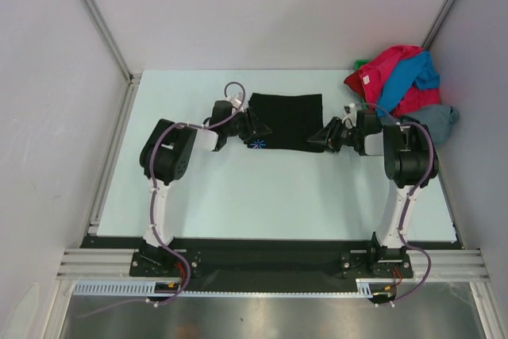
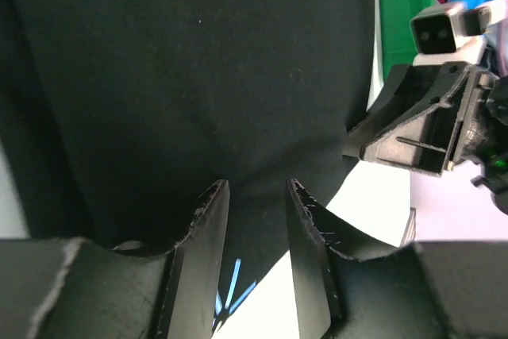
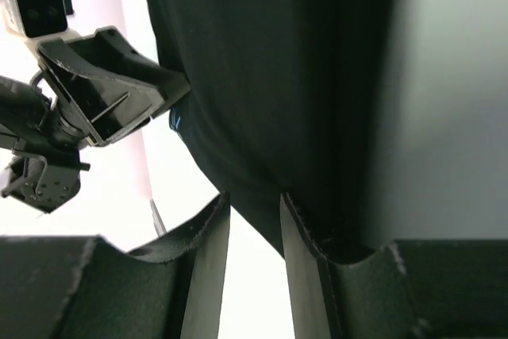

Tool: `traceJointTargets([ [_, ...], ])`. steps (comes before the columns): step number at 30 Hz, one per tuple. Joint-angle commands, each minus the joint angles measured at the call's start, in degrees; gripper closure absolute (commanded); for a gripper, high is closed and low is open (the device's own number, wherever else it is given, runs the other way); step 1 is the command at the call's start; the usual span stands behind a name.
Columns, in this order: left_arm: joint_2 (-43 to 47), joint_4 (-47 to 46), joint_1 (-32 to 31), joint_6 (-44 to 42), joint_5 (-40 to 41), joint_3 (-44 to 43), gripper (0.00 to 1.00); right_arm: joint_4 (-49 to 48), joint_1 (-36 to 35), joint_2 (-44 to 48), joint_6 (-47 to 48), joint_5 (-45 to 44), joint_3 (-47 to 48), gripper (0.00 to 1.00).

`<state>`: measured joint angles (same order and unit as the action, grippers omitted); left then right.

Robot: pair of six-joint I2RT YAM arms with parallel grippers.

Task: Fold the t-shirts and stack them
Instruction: Fold the tshirt

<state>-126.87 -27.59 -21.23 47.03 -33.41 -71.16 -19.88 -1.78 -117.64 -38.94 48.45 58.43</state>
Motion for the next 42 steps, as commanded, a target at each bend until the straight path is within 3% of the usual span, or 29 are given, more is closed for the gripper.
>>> traceJointTargets([
  [1, 1.9, 0.7, 1.9, -3.3, 0.1, 1.8, 0.58, -7.3, 4.4, 1.6, -1.0, 1.1, -4.3, 0.62],
  [4, 6.3, 3.0, 2.9, -6.4, 0.5, 4.8, 0.58, -5.4, 6.0, 7.4, 0.3, 1.2, -8.2, 0.62],
  [10, 15.0, 6.3, 2.7, -6.9, 1.2, 6.6, 0.57, 1.2, 3.9, 15.3, 0.3, -0.6, -5.5, 0.61],
  [15, 13.4, 7.3, -1.6, -5.5, 3.2, 2.5, 0.57, -1.2, -5.8, 9.3, -5.1, -1.7, 3.2, 0.61],
  [21, 9.2, 3.5, -2.7, -3.8, 4.4, 4.9, 0.57, -11.5, -11.8, -0.6, -11.7, -0.9, 5.3, 0.62],
  [29, 7.0, 5.4, 0.8, -7.2, 4.0, 7.8, 0.58, -17.4, -3.9, 0.5, -10.5, 1.9, -8.0, 0.62],
  [33, 13.1, 5.8, 4.2, -8.5, 3.3, 12.2, 0.57, -14.0, 1.0, 6.9, -7.5, 4.0, -12.6, 0.63],
  [35, 18.0, 8.9, 4.6, -12.6, 6.6, 12.0, 0.49, -9.2, 0.7, 10.5, -5.3, 4.0, -13.7, 0.62],
  [37, 19.4, 16.1, 4.9, -17.9, 10.0, 8.0, 0.42, -5.8, 0.0, 16.6, -2.2, 2.8, -15.2, 0.58],
  [38, 18.5, 18.5, 5.0, -19.5, 11.7, 5.9, 0.31, -2.2, -1.1, 18.7, -1.2, 1.0, -15.7, 0.55],
  [41, 13.2, 30.3, 6.0, -25.3, 11.7, -7.2, 0.26, 6.8, -3.1, 26.9, 4.6, -2.8, -15.8, 0.47],
  [42, 8.2, 36.0, 6.6, -26.4, 10.4, -15.4, 0.24, 9.0, -4.2, 28.6, 6.3, -3.8, -15.7, 0.45],
])
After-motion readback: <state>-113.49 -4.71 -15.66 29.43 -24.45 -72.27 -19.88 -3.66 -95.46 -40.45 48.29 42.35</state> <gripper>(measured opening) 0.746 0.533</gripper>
